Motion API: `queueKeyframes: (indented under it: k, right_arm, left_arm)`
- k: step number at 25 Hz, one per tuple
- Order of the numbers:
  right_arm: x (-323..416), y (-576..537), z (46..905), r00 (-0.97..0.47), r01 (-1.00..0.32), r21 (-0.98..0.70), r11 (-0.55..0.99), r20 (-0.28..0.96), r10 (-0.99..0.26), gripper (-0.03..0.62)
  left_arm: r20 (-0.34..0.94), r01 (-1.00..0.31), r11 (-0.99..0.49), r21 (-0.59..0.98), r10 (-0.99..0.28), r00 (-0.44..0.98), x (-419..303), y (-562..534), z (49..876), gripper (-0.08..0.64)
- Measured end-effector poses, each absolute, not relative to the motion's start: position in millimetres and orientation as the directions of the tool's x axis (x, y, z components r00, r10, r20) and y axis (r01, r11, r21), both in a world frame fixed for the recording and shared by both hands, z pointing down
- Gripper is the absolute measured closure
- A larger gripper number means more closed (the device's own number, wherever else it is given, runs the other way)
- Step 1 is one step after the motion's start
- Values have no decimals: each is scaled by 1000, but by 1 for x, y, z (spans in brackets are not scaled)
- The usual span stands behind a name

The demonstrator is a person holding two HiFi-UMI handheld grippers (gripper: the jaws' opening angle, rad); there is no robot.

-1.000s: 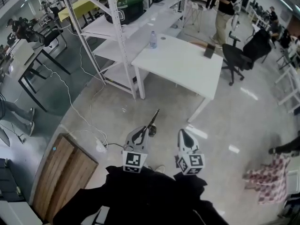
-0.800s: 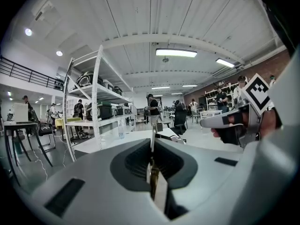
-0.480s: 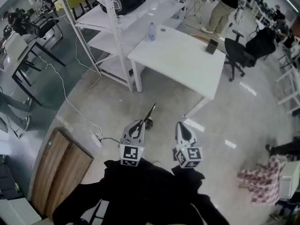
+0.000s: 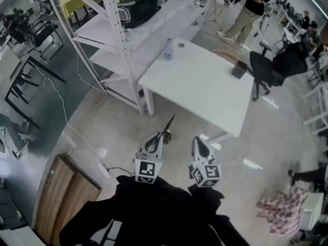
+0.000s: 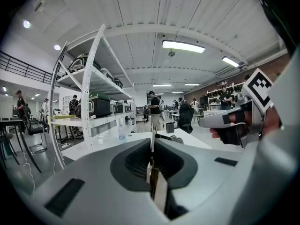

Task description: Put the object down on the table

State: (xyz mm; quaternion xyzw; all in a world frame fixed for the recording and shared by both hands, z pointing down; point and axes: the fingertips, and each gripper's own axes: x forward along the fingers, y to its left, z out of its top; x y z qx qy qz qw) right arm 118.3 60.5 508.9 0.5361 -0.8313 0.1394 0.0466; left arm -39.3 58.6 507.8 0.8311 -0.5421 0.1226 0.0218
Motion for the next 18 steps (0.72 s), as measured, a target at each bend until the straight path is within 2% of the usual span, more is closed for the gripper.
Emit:
queueKeyframes:
  k: [8, 18]
  right_arm:
    - [99, -63, 484, -377, -921, -193, 339, 214, -901, 591]
    - [84, -147, 492, -297, -948, -190, 254, 249, -922, 591]
  left_arm:
    - [224, -868, -483, -114, -864, 452, -50, -70, 484, 548]
    - [240, -822, -554, -130, -822, 516, -65, -167, 490, 548]
